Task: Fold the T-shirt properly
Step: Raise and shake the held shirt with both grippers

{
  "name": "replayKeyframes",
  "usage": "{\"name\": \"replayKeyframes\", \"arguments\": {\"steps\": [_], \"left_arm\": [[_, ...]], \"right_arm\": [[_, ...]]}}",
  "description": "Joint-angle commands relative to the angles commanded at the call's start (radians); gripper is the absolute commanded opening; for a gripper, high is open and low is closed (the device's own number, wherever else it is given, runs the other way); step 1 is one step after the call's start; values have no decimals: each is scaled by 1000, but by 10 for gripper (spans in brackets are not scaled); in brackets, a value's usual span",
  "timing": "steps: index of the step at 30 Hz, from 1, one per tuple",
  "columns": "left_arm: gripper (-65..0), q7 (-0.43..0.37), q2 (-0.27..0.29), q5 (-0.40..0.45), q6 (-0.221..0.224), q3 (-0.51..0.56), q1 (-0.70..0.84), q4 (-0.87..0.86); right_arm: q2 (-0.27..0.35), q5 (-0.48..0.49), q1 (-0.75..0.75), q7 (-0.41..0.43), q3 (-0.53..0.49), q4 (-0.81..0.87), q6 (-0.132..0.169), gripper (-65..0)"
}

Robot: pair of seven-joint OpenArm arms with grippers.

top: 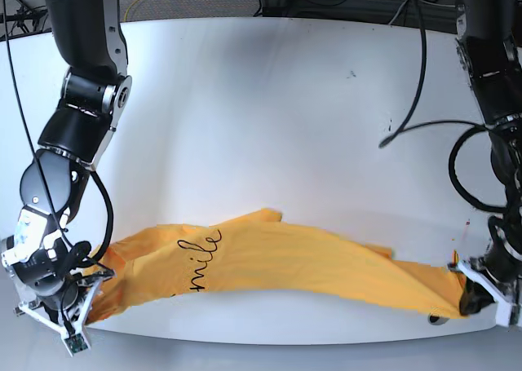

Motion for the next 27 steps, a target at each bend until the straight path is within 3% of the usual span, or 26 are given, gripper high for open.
{"name": "replayKeyframes", "arguments": {"steps": [9,11,15,19,23,27], "left_arm": [[-644,54,-27,-2,4,9,-220,-19],[-645,86,-33,4,2,10,-345,-46],[-646,117,-32,0,-3,14,-407,-55],[-646,155,-31,-2,-11,19,-405,-50],[-650,220,-24,-12,-34,28,-282,-31],[-650,230,-8,-13,-40,28,-207,-22]], "right_arm": [[27,-2,120,-22,-42,-16,0,-649],[51,0,190,-37,-60,-22,0,-649],[70,1,227,-35,-80,-29,0,-648],[91,3,224,-34,-95,-20,0,-649],[127,8,139,-48,-79,42,0,-650],[134,6,68,-58,-69,76,0,-649]]}}
